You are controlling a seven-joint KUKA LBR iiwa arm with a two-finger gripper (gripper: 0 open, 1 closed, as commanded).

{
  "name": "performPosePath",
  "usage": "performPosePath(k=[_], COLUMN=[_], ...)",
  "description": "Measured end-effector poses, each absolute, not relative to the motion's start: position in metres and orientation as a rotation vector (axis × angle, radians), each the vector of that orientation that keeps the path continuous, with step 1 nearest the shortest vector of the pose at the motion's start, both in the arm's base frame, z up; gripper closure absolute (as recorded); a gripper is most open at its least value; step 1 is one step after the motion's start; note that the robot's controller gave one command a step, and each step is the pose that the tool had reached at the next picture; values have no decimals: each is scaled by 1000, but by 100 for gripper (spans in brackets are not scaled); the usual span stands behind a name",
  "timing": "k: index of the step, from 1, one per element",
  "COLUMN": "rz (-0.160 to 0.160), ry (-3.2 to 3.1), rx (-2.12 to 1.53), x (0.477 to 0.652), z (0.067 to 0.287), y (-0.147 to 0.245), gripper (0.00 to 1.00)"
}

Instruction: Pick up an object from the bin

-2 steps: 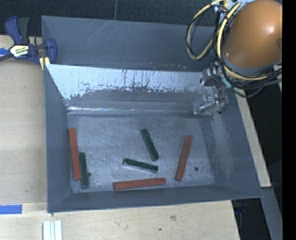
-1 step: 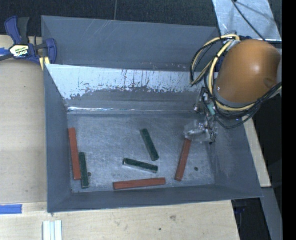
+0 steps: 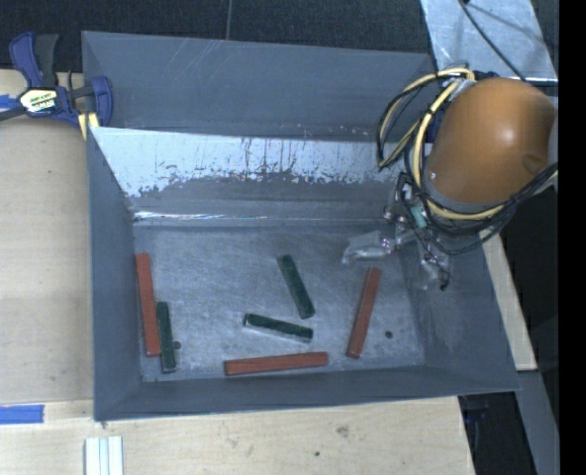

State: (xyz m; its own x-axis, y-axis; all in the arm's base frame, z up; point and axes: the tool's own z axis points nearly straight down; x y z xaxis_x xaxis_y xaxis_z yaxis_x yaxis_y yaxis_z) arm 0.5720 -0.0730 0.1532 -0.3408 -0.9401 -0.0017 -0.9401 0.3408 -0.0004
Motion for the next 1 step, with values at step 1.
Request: performPosePath(k=[1], rz=[8], ry=[2402], rx=[-2027], x=[576], z=[67], y=[-73], gripper=[0])
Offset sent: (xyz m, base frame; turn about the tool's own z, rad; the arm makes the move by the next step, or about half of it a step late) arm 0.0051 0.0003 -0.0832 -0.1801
